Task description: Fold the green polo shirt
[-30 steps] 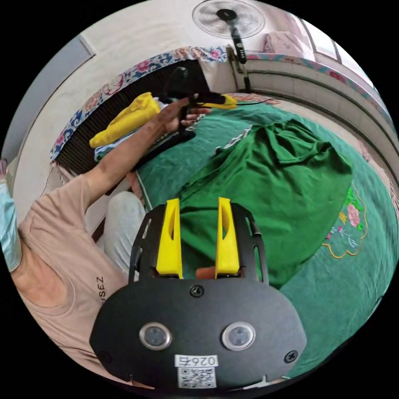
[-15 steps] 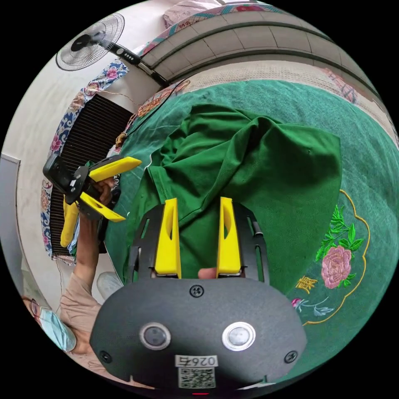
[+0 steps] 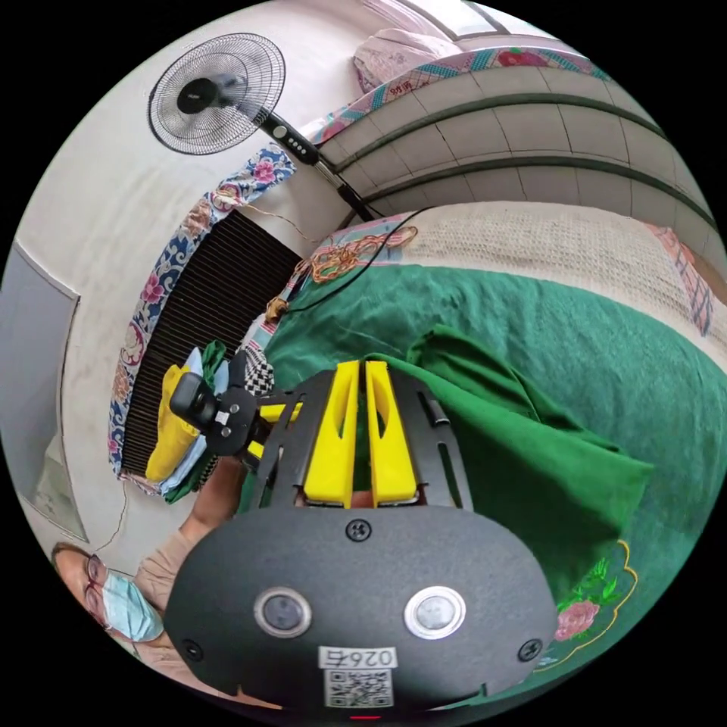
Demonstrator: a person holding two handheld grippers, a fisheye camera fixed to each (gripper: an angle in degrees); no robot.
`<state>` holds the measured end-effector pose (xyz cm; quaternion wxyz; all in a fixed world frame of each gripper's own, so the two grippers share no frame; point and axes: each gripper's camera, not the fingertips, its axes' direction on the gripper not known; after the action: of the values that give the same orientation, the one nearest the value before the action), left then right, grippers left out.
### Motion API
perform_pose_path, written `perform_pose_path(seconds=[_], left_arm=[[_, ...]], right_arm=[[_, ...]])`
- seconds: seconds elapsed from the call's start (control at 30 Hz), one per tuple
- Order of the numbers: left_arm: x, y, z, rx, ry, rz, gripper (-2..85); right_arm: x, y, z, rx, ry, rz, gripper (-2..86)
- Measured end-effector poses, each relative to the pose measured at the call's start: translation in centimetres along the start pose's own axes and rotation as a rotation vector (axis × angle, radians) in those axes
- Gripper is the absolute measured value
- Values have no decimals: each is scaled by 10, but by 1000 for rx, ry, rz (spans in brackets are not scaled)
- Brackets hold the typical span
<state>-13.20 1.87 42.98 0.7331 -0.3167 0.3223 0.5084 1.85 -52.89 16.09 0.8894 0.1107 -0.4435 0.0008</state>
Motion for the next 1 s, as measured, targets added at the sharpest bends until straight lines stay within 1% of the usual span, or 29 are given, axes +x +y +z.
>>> perform_pose_path(seconds=[0.07, 0.13, 0.2, 0.23, 0.27, 0.3, 0.37, 0.4, 0.43, 0.5, 0.53, 0.6, 0.63, 0.67, 0.7, 0.77, 0.8, 0.83, 0.9, 0.93, 0.97, 1.0], left_arm=[[-27, 11, 6, 13, -83, -193, 76], [-46, 29, 2, 68, -93, -310, 78], [-60, 53, -9, 197, -13, -379, 89], [-63, 69, -17, 299, 41, -402, 85], [-63, 81, -23, 380, 71, -415, 80], [-61, 85, -25, 411, 81, -414, 78], [-52, 90, -27, 444, 125, -390, 74], [-49, 89, -27, 447, 135, -380, 72], [-41, 87, -27, 458, 143, -362, 68], [-24, 79, -26, 479, 146, -316, 58], [-11, 69, -25, 488, 166, -261, 46], [11, 49, -18, 452, 193, -159, 38], [25, 32, -9, 384, 173, -94, 46], [36, 18, 1, 306, 96, -46, 63], [40, 12, 6, 272, 40, -46, 94], [42, -5, 24, 183, -173, -99, 214], [40, -8, 28, 168, -202, -112, 242], [36, -13, 37, 140, -238, -121, 236], [26, -20, 49, 95, -242, -132, 194], [17, -25, 58, 53, -234, -147, 129], [9, -29, 66, -3, -206, -144, 36], [4, -31, 68, -33, -192, -151, 28]], right_arm=[[10, -14, 21, -6, 9, -1, 82], [16, -14, 24, -27, 23, -8, 92], [18, -3, 14, -2, 67, -52, 94], [20, 10, 3, 17, 108, -75, 94], [24, 26, -6, 29, 160, -96, 93], [26, 34, -10, 29, 195, -105, 93], [42, 66, -20, 10, 328, -117, 87], [48, 73, -22, 5, 344, -115, 85], [62, 84, -26, 1, 346, -100, 81], [84, 94, -32, 7, 275, -57, 77], [97, 100, -36, 21, 222, -16, 76], [109, 110, -43, 64, 206, 24, 78], [117, 119, -48, 90, 238, 63, 80], [123, 129, -52, 96, 289, 89, 82], [126, 134, -53, 85, 322, 99, 85], [142, 156, -54, 16, 489, 158, 100], [146, 163, -55, 9, 525, 171, 104], [153, 176, -58, 7, 576, 195, 112], [165, 193, -65, 27, 604, 237, 118], [173, 200, -68, 34, 590, 253, 100], [179, 203, -67, 16, 540, 243, 60], [181, 204, -68, 6, 518, 231, 42]])
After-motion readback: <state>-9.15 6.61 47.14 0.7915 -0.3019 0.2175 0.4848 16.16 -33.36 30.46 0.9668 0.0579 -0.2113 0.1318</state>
